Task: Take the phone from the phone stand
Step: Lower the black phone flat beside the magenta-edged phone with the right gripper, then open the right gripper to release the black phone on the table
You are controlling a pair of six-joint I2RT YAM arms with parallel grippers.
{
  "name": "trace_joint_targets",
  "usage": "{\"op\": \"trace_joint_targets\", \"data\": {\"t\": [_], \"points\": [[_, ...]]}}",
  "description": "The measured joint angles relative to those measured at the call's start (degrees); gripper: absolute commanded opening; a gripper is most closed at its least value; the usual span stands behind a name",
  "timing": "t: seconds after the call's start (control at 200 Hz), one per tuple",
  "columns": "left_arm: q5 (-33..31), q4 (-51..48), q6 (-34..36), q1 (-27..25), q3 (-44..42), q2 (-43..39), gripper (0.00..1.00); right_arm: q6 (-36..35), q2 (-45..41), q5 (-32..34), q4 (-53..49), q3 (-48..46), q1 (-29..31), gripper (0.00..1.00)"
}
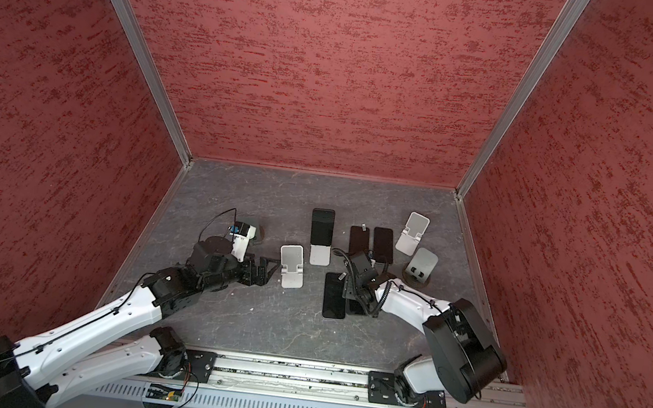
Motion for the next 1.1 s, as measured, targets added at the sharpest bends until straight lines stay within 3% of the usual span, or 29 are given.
{"op": "trace_joint_targets", "data": {"t": [1.102], "points": [[-0.83, 0.22, 0.2, 0.0, 0.0, 1.09, 1.0, -0.22, 1.79, 0.04, 1.57, 0.55, 0.0, 0.77]]}}
